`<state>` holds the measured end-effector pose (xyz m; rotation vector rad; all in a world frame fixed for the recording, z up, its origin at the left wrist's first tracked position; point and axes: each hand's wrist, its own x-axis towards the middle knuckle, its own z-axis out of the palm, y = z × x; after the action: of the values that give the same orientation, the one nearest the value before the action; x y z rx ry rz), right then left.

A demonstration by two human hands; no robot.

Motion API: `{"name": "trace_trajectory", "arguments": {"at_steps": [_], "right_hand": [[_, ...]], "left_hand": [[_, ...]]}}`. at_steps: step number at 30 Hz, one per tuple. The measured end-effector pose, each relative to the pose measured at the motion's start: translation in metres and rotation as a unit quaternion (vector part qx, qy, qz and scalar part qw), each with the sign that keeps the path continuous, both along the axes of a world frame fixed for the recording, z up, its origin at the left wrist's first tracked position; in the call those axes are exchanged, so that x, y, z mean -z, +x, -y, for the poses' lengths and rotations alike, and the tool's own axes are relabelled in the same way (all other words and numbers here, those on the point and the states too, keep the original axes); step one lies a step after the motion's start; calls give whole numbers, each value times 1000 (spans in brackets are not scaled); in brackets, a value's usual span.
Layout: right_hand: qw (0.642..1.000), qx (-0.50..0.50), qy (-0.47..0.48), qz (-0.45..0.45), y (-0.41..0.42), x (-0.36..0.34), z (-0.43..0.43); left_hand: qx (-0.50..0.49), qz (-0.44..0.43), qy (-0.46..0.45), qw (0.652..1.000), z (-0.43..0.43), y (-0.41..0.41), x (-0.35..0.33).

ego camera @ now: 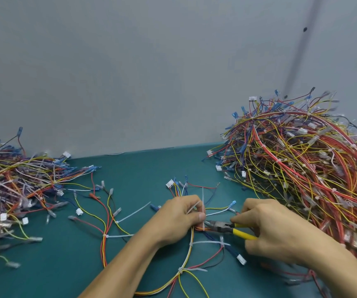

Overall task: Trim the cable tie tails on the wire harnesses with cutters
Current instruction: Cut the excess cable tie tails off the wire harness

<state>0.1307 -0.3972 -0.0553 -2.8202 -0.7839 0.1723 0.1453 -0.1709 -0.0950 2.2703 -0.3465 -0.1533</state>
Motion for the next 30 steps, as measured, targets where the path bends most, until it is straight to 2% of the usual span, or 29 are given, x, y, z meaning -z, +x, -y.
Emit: {"name": "trace_trajectory", "arguments": {"at_steps": [4, 30], "right_hand": [[1000, -8, -10, -16, -1, 2, -2], [994, -28, -105, 27, 5, 13, -2]], "left_hand": [[7, 5, 10, 1000, 1, -1, -1], [-3, 21, 58, 998, 3, -1, 0]]}}
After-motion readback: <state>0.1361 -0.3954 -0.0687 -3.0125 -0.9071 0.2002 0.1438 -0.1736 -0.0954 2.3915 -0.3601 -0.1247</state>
